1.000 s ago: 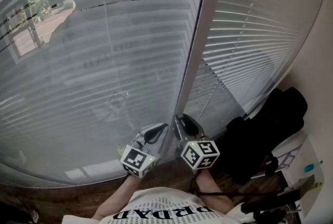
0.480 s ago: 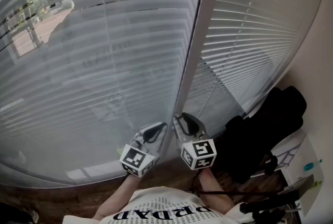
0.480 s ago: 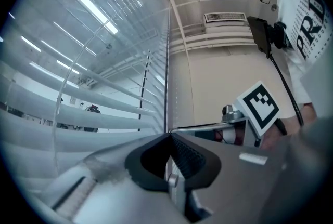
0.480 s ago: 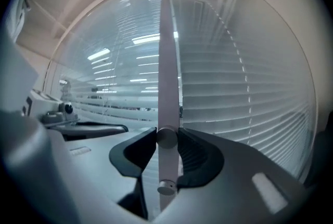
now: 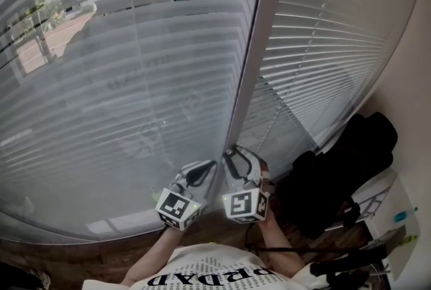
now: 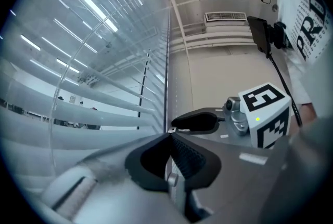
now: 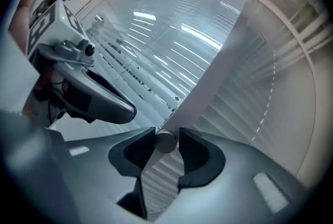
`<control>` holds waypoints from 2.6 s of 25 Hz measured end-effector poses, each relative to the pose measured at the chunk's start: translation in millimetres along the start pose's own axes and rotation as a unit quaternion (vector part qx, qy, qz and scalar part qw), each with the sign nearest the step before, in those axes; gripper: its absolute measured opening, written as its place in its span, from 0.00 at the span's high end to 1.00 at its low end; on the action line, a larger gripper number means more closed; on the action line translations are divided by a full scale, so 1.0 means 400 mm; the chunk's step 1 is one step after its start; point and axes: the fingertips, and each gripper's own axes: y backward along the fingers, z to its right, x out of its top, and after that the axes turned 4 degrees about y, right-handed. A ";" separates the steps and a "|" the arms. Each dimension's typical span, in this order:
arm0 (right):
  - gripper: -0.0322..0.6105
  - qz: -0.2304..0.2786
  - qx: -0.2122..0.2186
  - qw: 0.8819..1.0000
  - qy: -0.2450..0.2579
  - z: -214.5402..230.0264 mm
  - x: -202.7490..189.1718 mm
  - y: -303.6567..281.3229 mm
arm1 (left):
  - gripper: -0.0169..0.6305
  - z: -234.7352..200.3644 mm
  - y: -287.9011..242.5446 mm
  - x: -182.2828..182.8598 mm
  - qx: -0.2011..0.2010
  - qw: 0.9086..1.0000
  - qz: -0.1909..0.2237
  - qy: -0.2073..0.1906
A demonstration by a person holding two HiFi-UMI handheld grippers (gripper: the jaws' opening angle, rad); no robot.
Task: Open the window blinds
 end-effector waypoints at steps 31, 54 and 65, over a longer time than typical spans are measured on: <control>0.74 0.052 -0.002 0.966 -0.253 0.024 -0.016 0.006 | 0.99 0.006 -0.006 -0.001 -0.012 1.000 0.001 -0.002; 0.74 0.083 0.015 0.851 -0.518 0.034 -0.045 0.005 | 0.99 0.008 -0.008 -0.009 -0.018 1.000 0.001 -0.007; 0.74 0.101 0.026 0.778 -0.620 0.036 -0.055 0.003 | 0.99 0.008 -0.010 -0.012 -0.020 1.000 -0.001 -0.004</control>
